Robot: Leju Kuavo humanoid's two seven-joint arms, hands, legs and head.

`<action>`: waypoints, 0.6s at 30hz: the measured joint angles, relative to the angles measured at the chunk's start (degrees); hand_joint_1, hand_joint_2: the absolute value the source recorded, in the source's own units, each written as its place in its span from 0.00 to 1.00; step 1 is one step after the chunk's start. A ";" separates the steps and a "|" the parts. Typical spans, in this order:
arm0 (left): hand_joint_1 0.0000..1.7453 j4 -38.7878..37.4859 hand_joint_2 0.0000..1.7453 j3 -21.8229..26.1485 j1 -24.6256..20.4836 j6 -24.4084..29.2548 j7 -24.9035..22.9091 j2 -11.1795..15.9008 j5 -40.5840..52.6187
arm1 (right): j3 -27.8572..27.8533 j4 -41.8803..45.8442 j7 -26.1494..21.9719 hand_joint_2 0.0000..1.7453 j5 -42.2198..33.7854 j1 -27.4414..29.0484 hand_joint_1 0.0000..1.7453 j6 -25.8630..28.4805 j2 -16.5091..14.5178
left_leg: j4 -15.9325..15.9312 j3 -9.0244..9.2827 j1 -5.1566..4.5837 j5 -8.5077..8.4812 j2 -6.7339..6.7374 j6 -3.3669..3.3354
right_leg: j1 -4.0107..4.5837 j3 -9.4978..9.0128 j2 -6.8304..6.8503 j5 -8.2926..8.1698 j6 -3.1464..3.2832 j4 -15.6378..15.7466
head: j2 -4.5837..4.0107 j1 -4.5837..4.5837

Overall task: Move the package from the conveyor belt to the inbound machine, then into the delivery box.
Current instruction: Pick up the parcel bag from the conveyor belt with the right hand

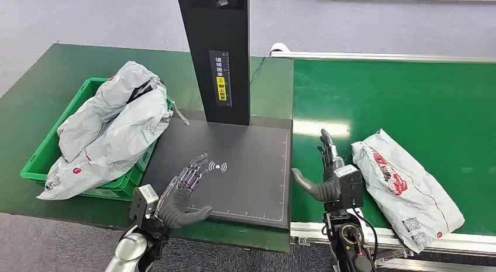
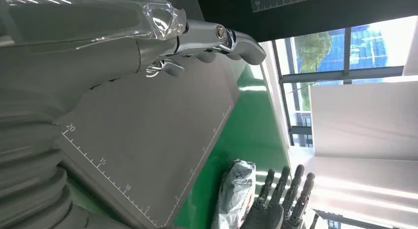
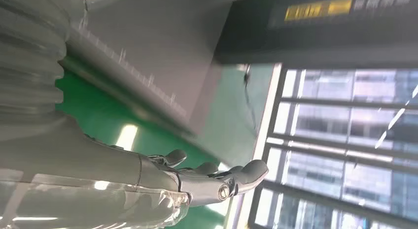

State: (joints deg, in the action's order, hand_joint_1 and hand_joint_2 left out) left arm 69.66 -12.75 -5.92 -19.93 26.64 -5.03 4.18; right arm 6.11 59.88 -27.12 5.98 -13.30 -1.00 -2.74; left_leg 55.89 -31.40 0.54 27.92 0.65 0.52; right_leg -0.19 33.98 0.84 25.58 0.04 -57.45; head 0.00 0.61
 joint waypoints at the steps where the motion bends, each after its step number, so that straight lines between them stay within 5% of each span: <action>1: 0.00 0.00 1.00 0.02 0.00 0.00 -0.01 0.01 0.01 | -0.44 0.00 0.04 1.00 0.00 -0.10 0.00 0.09 0.22 | 0.00 0.00 0.00 0.00 0.00 0.00 | 0.00 0.00 0.00 0.00 0.00 0.00 | 0.00 0.00; 8: 0.00 0.07 1.00 0.37 0.08 0.07 -0.04 0.05 0.06 | -4.04 -0.03 1.01 1.00 2.80 -0.99 0.00 2.97 2.08 | 0.00 0.00 0.00 0.00 0.00 0.00 | 0.00 0.00 0.00 -0.01 0.00 0.00 | 0.00 0.00; 18: 0.00 2.44 1.00 1.42 1.93 0.36 -1.56 0.22 0.43 | -9.88 -0.74 14.93 1.00 27.91 -3.11 0.00 14.24 6.44 | 0.01 -0.02 -0.02 0.01 -0.01 -0.01 | -0.03 -0.01 0.03 -0.01 -0.01 0.00 | -0.01 0.00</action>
State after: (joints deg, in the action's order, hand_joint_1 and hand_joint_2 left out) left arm 72.10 -11.34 -4.00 -19.58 25.09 -4.81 4.62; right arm -3.77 59.14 -12.19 33.89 -16.41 13.25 3.70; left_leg 55.89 -31.42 0.52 27.93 0.64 0.50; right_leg -0.22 33.97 0.87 25.57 0.03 -57.45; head -0.01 0.61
